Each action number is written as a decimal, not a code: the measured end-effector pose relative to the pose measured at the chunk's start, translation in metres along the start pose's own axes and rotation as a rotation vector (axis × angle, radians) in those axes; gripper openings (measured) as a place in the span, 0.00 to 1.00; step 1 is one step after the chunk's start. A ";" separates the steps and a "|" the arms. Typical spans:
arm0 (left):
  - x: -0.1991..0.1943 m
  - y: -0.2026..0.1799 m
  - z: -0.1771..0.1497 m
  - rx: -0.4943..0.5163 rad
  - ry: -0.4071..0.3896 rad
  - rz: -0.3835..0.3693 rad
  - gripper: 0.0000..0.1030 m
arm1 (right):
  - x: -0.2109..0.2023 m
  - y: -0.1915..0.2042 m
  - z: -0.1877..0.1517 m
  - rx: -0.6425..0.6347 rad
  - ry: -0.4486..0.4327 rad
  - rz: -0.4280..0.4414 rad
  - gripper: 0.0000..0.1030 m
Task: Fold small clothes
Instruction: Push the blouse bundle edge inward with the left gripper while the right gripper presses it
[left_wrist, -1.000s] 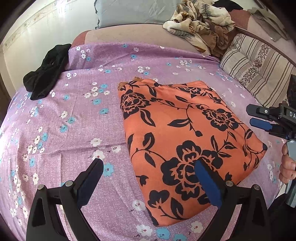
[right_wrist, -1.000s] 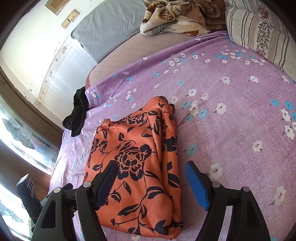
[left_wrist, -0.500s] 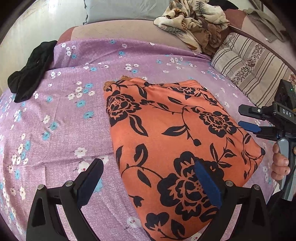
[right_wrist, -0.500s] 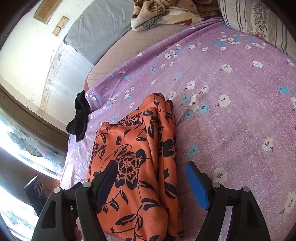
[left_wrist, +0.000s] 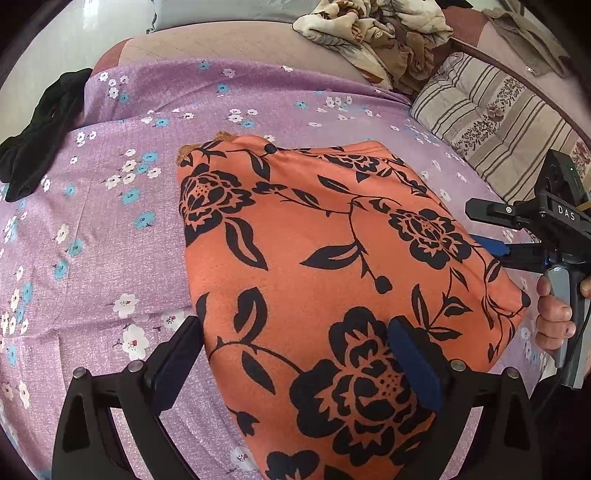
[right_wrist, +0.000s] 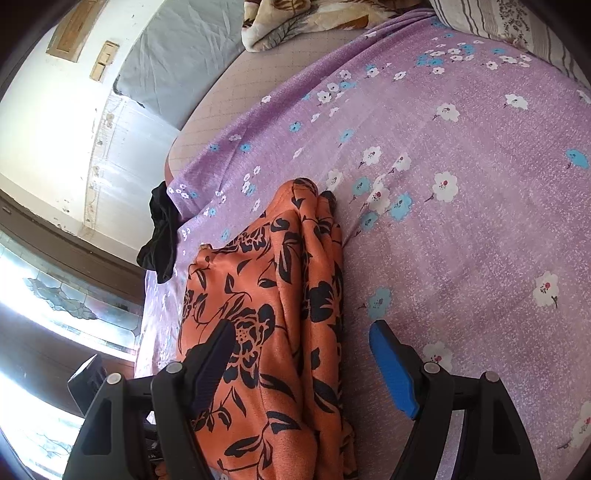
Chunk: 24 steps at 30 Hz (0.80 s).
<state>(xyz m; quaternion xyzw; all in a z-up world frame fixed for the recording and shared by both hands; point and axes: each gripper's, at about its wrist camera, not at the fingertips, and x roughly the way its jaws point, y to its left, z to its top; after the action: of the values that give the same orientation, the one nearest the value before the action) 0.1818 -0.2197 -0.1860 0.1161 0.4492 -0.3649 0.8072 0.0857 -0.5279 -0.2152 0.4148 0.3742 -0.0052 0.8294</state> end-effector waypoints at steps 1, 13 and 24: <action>0.002 0.001 0.001 -0.001 0.004 0.000 0.97 | 0.003 -0.002 0.001 0.005 0.013 0.001 0.76; 0.015 0.009 0.010 -0.017 0.032 -0.038 0.99 | 0.036 -0.003 0.003 0.016 0.095 0.081 0.76; 0.029 0.025 0.008 -0.100 0.101 -0.147 1.00 | 0.065 0.012 0.010 -0.029 0.145 0.118 0.73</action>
<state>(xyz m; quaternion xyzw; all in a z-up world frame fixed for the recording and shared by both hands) 0.2139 -0.2206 -0.2083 0.0604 0.5142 -0.3938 0.7595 0.1426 -0.5073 -0.2442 0.4232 0.4083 0.0790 0.8050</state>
